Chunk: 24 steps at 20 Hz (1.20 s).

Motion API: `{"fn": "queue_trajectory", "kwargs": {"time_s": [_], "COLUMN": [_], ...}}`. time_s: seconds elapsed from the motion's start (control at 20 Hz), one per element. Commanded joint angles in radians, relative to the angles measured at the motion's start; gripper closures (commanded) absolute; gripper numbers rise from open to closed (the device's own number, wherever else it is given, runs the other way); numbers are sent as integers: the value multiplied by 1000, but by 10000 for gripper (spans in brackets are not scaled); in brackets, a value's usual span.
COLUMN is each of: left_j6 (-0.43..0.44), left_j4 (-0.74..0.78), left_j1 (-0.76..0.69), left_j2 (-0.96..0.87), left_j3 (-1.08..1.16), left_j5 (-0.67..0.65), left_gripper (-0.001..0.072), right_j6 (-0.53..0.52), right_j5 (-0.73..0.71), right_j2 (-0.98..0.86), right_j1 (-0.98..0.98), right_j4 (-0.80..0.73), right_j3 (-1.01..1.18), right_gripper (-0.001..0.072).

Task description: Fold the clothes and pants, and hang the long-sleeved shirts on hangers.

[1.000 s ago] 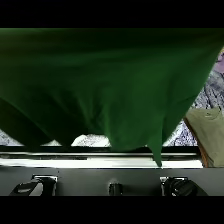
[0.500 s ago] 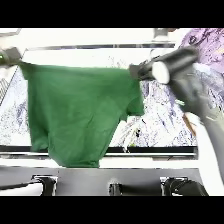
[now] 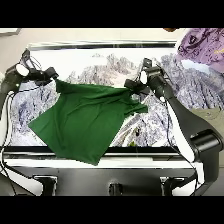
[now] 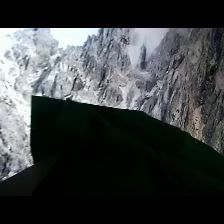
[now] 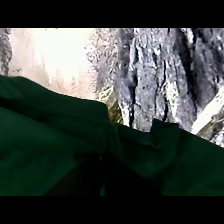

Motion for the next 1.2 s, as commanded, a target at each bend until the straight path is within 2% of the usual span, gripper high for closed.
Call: {"fn": "queue_trajectory", "kwargs": {"time_s": [0.0, 0.15, 0.25, 0.3, 0.45, 0.55, 0.8, 1.15], "left_j6": [0, -3, 11, 31, 160, 192, 235, 256], "left_j4": [-9, 130, 131, 105, -85, -127, -129, -128], "left_j1": [97, 234, 339, 384, 507, 554, 586, 550], "left_j2": [74, 226, 351, 404, 510, 534, 529, 450], "left_j3": [9, -44, -188, -278, -582, -734, -903, -921], "left_j5": [-204, -375, -402, -405, -401, -372, -264, -203], "left_gripper": [121, 122, 123, 124, 124, 124, 124, 126], "right_j6": [-77, -125, -135, -136, -136, -137, -174, -173], "right_j5": [45, 83, 87, 87, 89, 101, 140, 135], "right_j2": [-6, 27, 53, 64, 85, 90, 90, 90], "right_j1": [-14, -14, -14, -14, -14, -14, -14, -14], "right_j4": [34, 34, 34, 34, 37, 37, 34, 34], "right_j3": [1, 1, 1, 1, 1, 1, 1, 1], "right_gripper": [687, 687, 687, 687, 687, 687, 687, 687]}}
